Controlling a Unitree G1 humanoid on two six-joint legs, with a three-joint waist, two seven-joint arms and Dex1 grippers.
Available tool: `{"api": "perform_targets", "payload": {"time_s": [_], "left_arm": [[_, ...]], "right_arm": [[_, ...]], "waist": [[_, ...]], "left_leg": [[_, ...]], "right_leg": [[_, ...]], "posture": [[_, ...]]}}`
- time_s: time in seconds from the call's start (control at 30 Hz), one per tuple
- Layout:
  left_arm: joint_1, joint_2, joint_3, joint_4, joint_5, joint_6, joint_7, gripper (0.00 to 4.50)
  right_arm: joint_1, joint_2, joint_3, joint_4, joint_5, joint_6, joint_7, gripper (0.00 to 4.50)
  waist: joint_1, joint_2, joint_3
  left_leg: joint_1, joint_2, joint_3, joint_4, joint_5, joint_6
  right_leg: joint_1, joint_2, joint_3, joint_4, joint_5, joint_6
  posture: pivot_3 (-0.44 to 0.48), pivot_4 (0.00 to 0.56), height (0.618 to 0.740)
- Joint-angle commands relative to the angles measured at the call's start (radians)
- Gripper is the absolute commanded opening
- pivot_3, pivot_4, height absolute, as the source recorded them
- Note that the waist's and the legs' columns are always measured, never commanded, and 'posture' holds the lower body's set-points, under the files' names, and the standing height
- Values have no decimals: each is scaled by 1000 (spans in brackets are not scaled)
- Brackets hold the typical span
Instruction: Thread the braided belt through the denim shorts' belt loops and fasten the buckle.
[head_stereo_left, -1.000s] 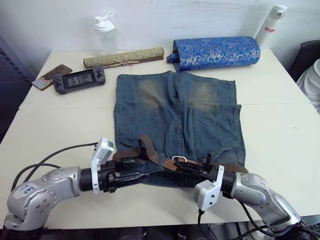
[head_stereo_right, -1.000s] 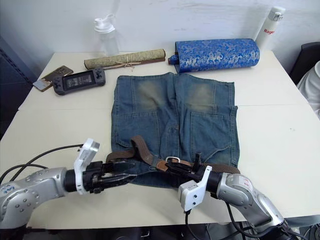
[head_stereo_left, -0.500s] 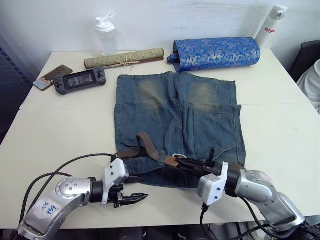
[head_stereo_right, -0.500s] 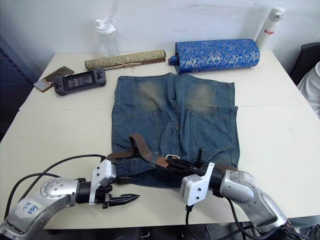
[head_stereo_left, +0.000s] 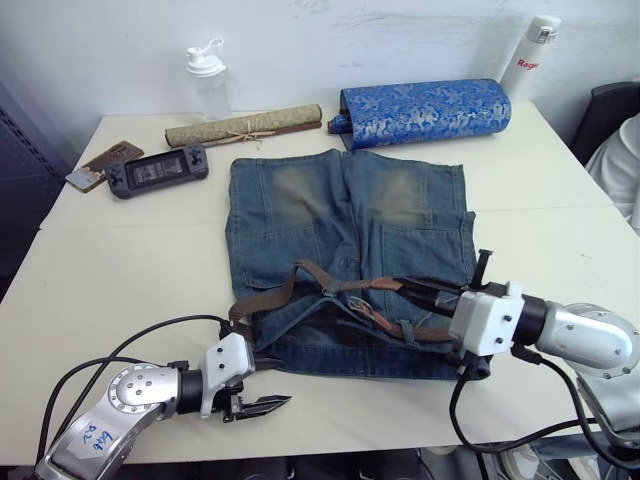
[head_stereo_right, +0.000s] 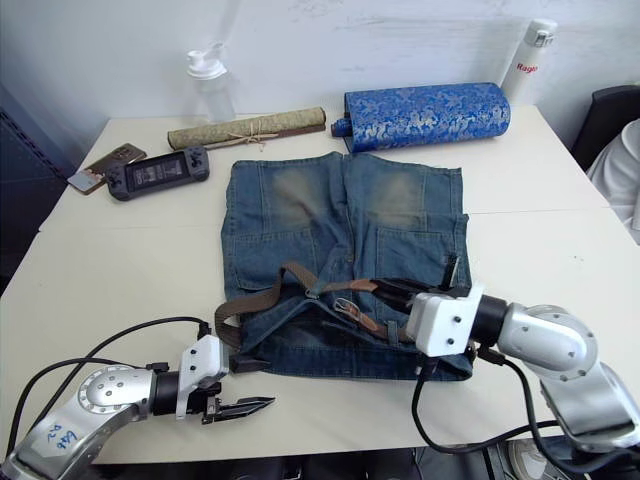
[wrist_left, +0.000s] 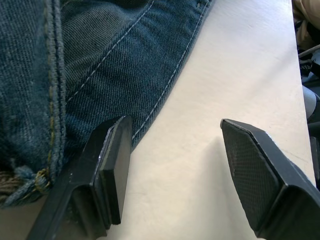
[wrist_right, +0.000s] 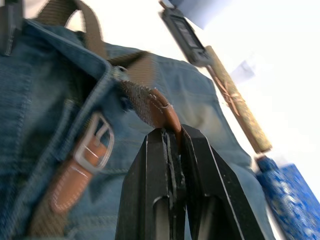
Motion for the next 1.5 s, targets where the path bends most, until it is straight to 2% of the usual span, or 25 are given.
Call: {"api": "perform_targets", "payload": {"time_s": [0.03,0.3,0.5,0.63,0.73,0.77,0.8,0.83,0.87,0.93,0.97,1.1,1.17,1.23,1.3,1.37,1.5], "left_arm": [[58,23,-41,126,91,58,9,3121],[58,19,-45,141,102,45,10,3121],[50,-9,-32,152,100,3,23,3121],[39,-45,18,109,33,22,31,3121],[31,-73,96,25,-75,67,36,3121],[31,-75,123,-17,-112,86,37,3640],[31,-77,141,-46,-133,103,39,3892],[33,-76,156,-73,-149,120,44,4351],[42,-74,193,-115,-200,150,48,4443],[55,-71,251,-177,-287,204,50,4443],[67,-58,306,-218,-388,247,45,4443],[76,-12,434,-300,-634,363,68,4443],[56,-13,476,-306,-711,386,124,4443],[16,-40,504,-294,-727,374,198,4443],[-63,-78,467,-274,-511,293,314,4443],[-105,-97,423,-264,-355,222,354,4443],[-158,-144,326,-252,-166,97,375,4443]], "right_arm": [[-31,-44,-134,86,70,37,32,0],[-98,-69,-212,163,154,113,76,0],[-120,-34,-137,8,250,241,65,0],[-162,-47,-118,-44,339,353,77,0],[-215,-59,-94,-67,411,442,93,0],[-242,-55,-74,-69,419,464,93,0],[-261,-52,-62,-69,423,479,92,0],[-276,-49,-48,-70,420,488,94,0],[-290,-48,-25,-70,405,492,99,0],[-307,-46,6,-67,381,492,108,0],[-315,-45,36,-63,344,472,115,0],[-325,-24,111,-54,248,405,124,0],[-336,-4,145,-52,206,369,120,0],[-356,21,170,-49,171,337,113,0],[-370,37,183,-39,135,304,114,0],[-376,47,190,-32,114,284,119,0],[-389,61,207,-27,82,263,128,0]], "waist": [[-1,0,0],[-3,7,-5],[-3,11,-7],[0,11,-7],[0,9,-6],[-1,7,-5],[-2,5,-4],[-4,4,-3],[-5,2,-2],[-10,-2,1],[-12,-4,2],[-22,-6,3],[-22,-6,4],[-23,-7,4],[-20,-7,4],[-18,-9,5],[-21,-9,5]], "left_leg": [[0,0,1,0,0,0],[3,0,4,-5,0,0],[3,0,5,-6,0,0],[3,0,5,-5,0,0],[2,0,4,-6,0,0],[2,0,4,-6,0,0],[1,0,4,-6,0,0],[1,1,4,-6,0,0],[1,1,3,-6,0,0],[0,1,3,-6,0,0],[-1,1,3,-6,0,0],[-2,0,2,-5,2,-5],[-2,0,2,-5,2,-5],[-2,0,3,-5,3,-5],[-2,0,2,-5,3,-6],[-2,-1,2,-5,4,-5],[-2,-2,5,-5,3,-4]], "right_leg": [[0,0,0,0,0,0],[-1,0,3,0,0,-1],[-2,0,3,0,0,-1],[-2,-1,4,0,0,0],[-2,-1,4,0,0,0],[-3,-1,4,0,0,-1],[-3,-1,4,0,0,-1],[-4,-1,3,0,0,-1],[-4,-1,3,0,0,-1],[-4,-1,3,-1,0,-1],[-4,-1,3,-1,0,-1],[-3,-2,2,-4,0,0],[-3,-2,2,-4,0,0],[-3,-1,2,-4,0,0],[-3,-1,2,-4,0,0],[-3,0,1,-3,0,0],[-3,2,1,-6,1,2]], "posture": [[0,150,717],[0,150,717],[0,150,717],[0,150,717],[0,150,717],[0,150,717],[0,150,717],[0,150,717],[0,150,717],[0,150,717],[0,150,717],[0,150,717],[0,150,717],[0,150,717],[0,150,717],[0,150,717],[0,150,717]]}}
